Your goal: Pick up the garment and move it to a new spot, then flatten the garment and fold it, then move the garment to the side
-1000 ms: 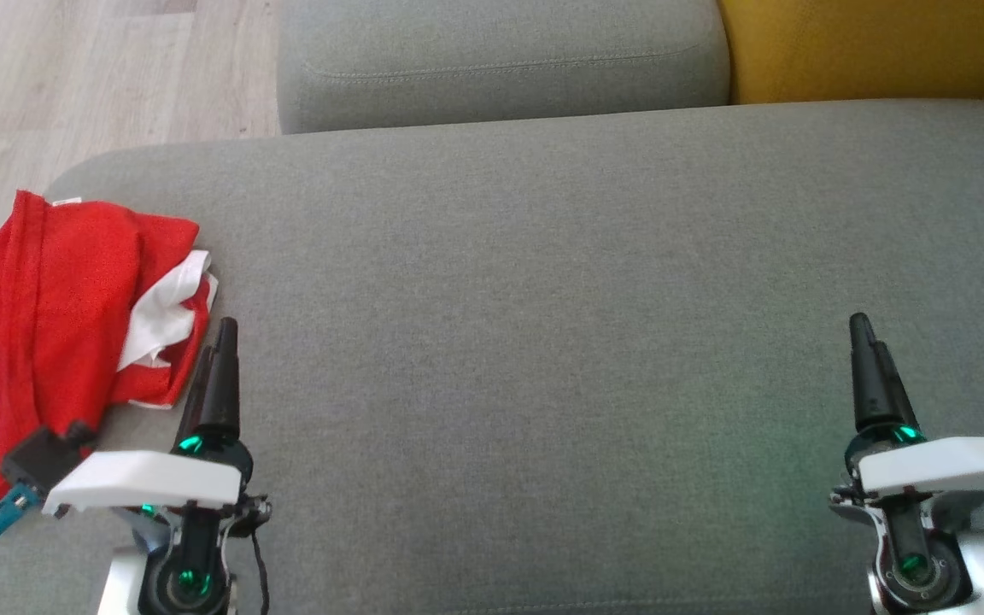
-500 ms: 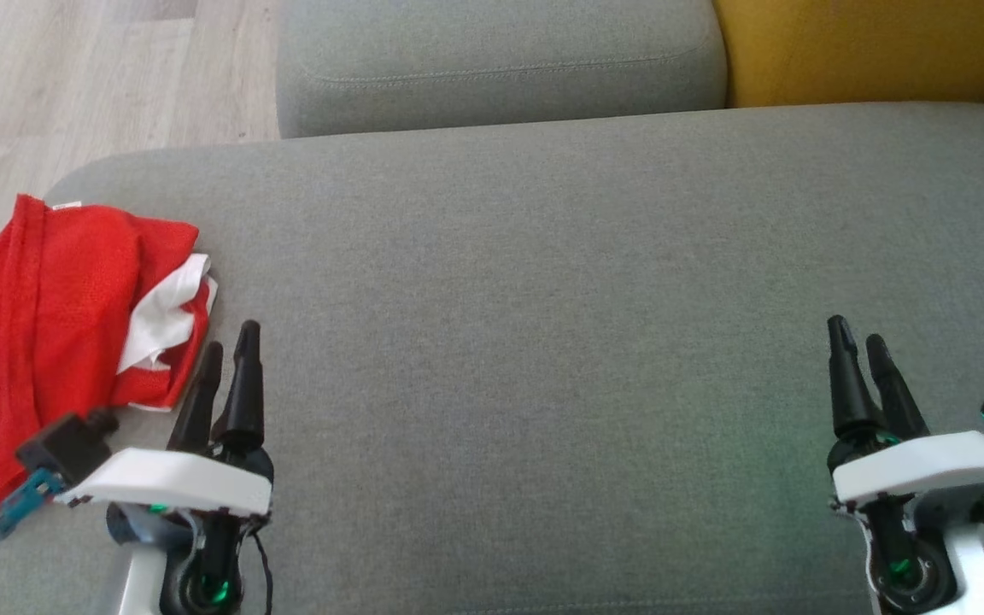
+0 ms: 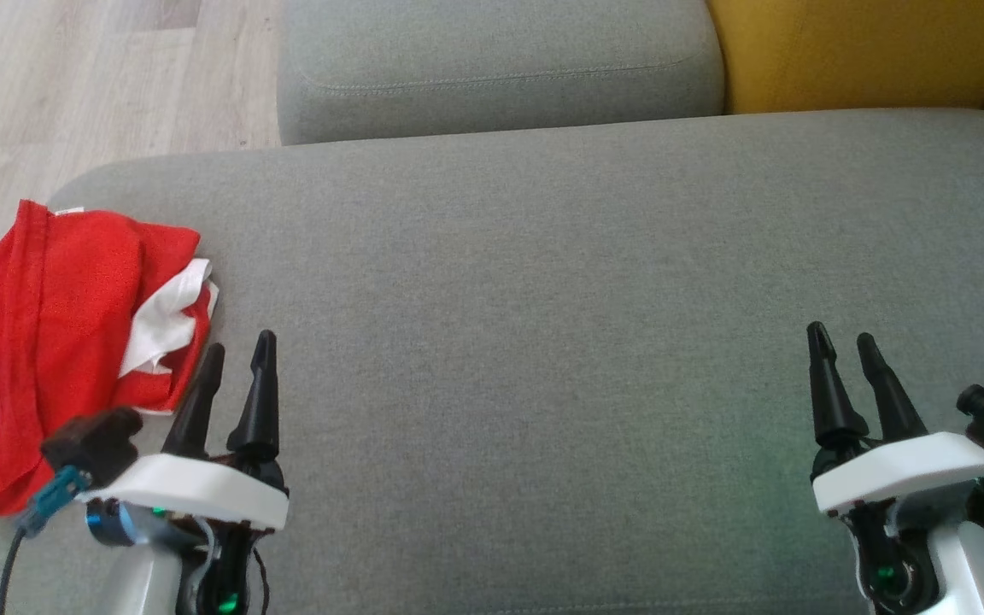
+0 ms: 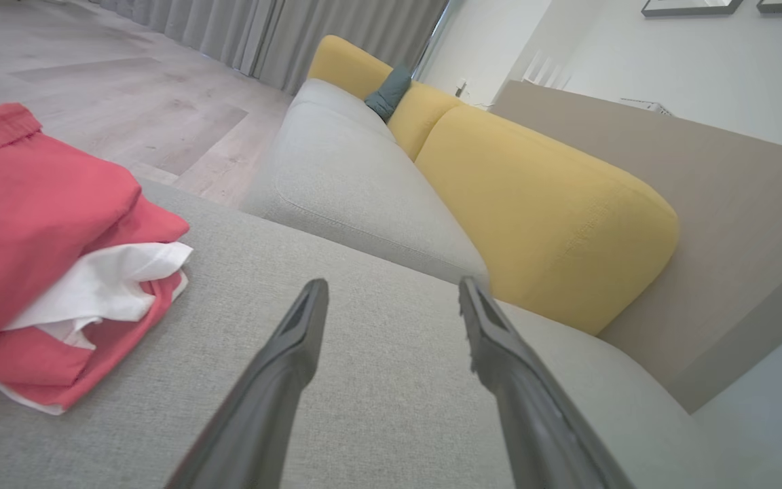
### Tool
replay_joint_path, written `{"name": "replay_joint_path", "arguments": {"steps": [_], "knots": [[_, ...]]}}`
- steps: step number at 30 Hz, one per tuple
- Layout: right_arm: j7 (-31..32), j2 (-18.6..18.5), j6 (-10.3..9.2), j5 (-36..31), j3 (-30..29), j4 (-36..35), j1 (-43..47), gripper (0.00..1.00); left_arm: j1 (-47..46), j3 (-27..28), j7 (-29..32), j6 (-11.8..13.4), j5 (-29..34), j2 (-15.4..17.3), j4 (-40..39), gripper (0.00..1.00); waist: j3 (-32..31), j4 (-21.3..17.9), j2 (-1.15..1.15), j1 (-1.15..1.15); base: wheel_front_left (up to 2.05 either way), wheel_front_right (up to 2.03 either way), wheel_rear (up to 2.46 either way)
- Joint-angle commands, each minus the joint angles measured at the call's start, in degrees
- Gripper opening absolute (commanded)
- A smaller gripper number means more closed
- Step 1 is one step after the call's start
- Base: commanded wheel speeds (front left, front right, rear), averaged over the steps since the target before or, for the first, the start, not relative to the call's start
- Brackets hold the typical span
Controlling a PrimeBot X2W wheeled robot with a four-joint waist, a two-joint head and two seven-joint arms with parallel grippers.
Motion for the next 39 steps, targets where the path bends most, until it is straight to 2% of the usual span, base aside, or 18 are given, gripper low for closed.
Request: {"name": "replay_joint_path", "arguments": {"steps": [1,27,39], "knots": [[-0.85,-0.19,-0.03,-2.6,1.04,-1.99,-1.95,1.0,-1.51,1.31,-1.1,0.07,2.7,1.17,-1.54,1.0,-0.07,-0.04,0.0,0.0,0.0,0.0,0.0],[-2.05,1.17,-0.04,-21.35,1.01,-1.52,-1.84,1.0,-1.6,0.91,-5.46,1.03,20.49,1.48,1.51,1.0,-0.52,-0.07,0.0,0.0,0.0,0.0,0.0],[-2.45,2.03,-0.04,-26.19,0.52,-1.54,-1.66,1.0,-1.94,1.04,-7.15,1.14,26.3,1.24,2.47,1.0,-0.52,0.04,0.0,0.0,0.0,0.0,0.0]]}}
